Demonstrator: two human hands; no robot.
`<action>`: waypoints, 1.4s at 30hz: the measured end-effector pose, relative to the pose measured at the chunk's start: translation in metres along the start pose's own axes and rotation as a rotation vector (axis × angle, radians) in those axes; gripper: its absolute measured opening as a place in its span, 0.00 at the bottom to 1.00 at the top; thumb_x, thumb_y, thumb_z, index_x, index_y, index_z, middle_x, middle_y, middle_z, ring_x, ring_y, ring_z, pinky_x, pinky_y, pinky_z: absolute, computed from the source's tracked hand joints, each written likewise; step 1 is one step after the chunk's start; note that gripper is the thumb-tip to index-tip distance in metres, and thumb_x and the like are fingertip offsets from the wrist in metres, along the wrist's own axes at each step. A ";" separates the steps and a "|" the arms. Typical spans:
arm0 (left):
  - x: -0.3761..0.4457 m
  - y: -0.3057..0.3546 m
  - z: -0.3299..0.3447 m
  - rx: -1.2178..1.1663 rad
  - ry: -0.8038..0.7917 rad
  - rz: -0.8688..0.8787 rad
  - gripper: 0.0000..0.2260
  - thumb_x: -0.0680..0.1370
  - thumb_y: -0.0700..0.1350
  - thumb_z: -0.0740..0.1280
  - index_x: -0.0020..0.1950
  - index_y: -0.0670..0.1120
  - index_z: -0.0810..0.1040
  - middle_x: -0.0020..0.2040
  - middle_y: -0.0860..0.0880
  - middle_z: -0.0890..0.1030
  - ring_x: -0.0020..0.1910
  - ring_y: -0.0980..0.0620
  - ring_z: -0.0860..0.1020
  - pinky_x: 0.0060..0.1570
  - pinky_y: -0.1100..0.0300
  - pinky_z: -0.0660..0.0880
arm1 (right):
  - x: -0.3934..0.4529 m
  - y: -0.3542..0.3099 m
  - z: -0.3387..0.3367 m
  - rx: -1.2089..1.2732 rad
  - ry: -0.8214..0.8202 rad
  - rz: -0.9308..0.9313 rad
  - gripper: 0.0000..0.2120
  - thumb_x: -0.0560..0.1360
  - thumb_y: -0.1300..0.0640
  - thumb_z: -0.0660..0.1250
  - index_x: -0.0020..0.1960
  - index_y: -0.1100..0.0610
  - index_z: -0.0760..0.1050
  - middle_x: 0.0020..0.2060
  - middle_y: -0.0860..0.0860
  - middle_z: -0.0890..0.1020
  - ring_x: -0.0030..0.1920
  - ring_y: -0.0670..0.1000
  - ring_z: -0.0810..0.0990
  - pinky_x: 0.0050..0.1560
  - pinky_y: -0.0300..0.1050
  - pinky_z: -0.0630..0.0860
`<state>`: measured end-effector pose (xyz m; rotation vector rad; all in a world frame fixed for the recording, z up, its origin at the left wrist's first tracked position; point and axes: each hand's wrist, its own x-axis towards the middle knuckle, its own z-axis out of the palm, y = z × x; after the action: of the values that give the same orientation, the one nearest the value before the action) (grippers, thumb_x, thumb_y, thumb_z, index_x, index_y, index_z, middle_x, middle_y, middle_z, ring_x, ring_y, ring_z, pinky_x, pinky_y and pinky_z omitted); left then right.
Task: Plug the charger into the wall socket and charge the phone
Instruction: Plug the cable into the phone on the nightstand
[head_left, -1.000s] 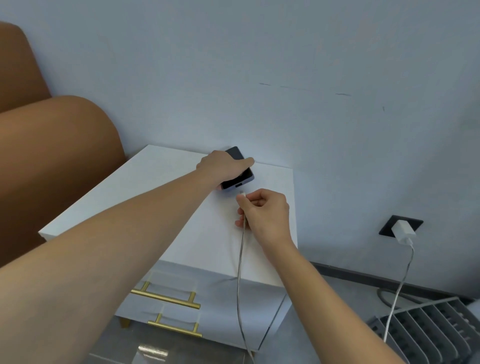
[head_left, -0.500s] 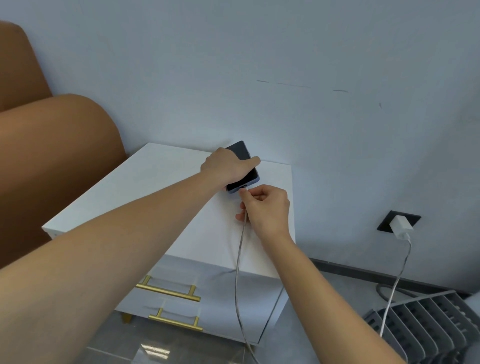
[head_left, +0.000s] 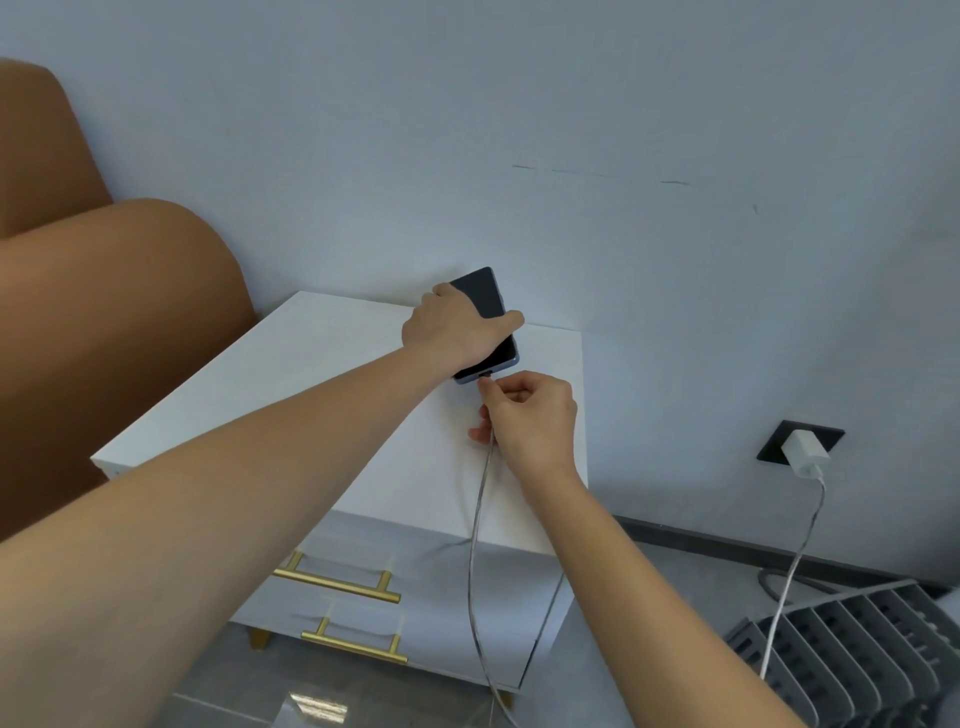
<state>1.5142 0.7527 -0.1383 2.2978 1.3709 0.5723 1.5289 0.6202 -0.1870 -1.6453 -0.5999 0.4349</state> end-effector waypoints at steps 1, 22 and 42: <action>0.000 0.000 0.000 0.007 0.001 0.001 0.41 0.70 0.69 0.66 0.69 0.39 0.68 0.60 0.44 0.77 0.48 0.45 0.72 0.44 0.53 0.68 | 0.000 0.000 0.000 0.000 0.001 -0.003 0.09 0.80 0.58 0.72 0.45 0.63 0.83 0.33 0.55 0.84 0.25 0.50 0.84 0.41 0.57 0.88; -0.006 0.000 0.003 0.049 -0.009 0.011 0.41 0.68 0.68 0.68 0.70 0.40 0.68 0.60 0.45 0.77 0.50 0.45 0.75 0.43 0.53 0.69 | 0.000 0.002 -0.002 0.015 -0.006 0.005 0.08 0.79 0.60 0.73 0.43 0.63 0.84 0.32 0.55 0.84 0.25 0.50 0.85 0.41 0.58 0.87; -0.015 0.004 0.008 0.034 0.075 0.038 0.42 0.69 0.67 0.69 0.71 0.39 0.66 0.62 0.44 0.75 0.56 0.42 0.78 0.43 0.52 0.68 | 0.001 0.003 -0.003 0.058 0.016 0.021 0.06 0.79 0.62 0.73 0.45 0.65 0.84 0.35 0.60 0.86 0.28 0.53 0.86 0.33 0.46 0.86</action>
<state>1.5149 0.7362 -0.1445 2.3563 1.3834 0.6576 1.5322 0.6182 -0.1897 -1.5996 -0.5537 0.4504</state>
